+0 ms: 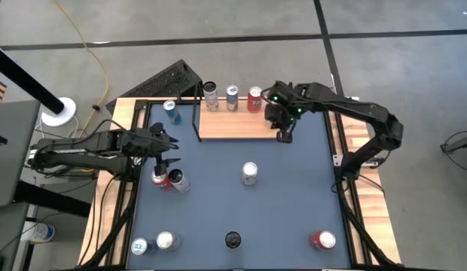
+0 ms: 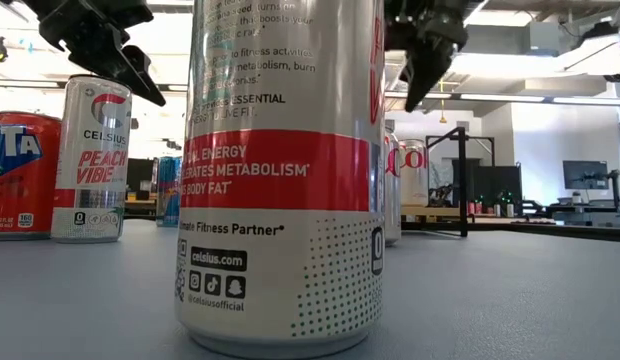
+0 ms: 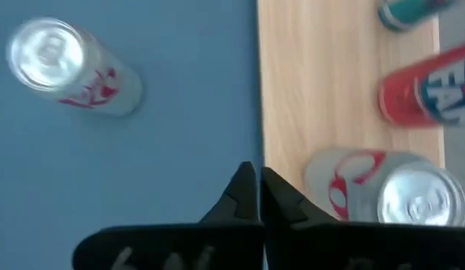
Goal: Place canned beverage on shelf
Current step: Put the right silver soda can on the shelf
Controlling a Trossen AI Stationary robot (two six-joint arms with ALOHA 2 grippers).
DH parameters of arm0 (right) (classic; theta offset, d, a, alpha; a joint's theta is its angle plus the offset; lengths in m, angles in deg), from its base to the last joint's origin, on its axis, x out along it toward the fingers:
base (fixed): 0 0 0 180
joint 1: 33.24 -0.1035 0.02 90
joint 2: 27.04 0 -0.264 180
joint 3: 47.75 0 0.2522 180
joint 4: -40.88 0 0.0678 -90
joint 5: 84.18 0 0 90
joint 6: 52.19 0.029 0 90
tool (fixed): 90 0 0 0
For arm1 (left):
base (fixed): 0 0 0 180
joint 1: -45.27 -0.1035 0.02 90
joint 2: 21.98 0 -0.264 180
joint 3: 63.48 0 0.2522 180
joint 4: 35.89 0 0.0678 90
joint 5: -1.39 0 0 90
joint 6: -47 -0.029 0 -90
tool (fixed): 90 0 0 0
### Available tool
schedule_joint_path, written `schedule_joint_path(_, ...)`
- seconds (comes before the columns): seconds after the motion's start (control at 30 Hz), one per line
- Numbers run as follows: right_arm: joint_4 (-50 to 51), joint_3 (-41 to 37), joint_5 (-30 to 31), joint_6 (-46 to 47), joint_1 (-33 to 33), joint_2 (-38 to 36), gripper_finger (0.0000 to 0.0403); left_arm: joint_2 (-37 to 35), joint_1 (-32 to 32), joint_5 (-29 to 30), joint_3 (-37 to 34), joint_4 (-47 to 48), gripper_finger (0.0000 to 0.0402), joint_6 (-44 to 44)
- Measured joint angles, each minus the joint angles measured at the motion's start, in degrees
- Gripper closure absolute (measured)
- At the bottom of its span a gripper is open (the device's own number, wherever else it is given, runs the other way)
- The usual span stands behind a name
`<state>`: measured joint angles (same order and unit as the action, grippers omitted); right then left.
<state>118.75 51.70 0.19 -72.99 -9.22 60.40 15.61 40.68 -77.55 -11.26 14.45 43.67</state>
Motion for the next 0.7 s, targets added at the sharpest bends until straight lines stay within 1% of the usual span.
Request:
schedule_joint_path(0.3, 1.3, 0.0, 0.3, -0.5, 3.1, 6.7, 0.0402, 1.6, 0.0, 0.5, 0.0, 0.0, 0.0079, 0.0)
schedule_joint_path(0.5, 1.8, 0.0, 6.6, -0.7, 3.7, 8.9, 0.0403, 1.9, 0.0, 1.2, 0.0, -0.1, 0.0079, -0.3)
schedule_joint_path(0.7, 0.9, 0.0, 9.0, -0.7, 4.7, 9.6, 0.0403, 1.9, 0.0, 1.4, 0.0, -0.1, 0.0079, -0.3)
